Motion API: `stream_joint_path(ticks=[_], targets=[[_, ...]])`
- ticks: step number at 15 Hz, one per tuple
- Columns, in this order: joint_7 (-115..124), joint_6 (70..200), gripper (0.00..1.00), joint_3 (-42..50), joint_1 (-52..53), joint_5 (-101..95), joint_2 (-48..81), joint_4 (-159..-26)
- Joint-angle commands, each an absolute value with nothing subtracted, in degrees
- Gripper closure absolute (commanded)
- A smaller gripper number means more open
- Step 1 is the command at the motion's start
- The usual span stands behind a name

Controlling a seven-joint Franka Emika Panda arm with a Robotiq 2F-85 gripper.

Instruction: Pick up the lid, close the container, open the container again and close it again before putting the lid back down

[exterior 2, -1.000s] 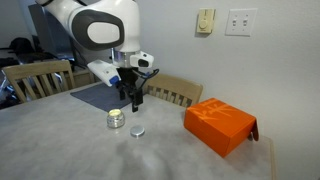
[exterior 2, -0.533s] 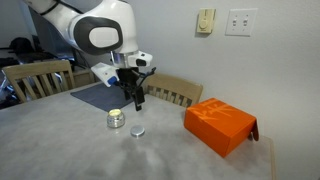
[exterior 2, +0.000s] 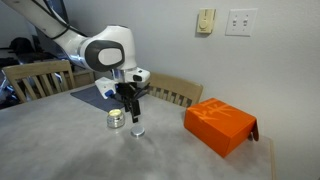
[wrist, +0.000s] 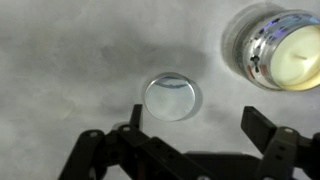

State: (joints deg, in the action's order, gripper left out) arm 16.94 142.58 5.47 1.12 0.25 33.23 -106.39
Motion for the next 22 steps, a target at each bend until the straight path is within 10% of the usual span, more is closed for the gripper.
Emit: stream_joint_path(ticks=[1, 22], targets=[[17.15, 141.05, 0.00, 6.12, 0.83, 0.53, 36.60, -101.89], [13.08, 134.30, 0.00, 4.46, -2.72, 4.33, 46.52, -92.03]])
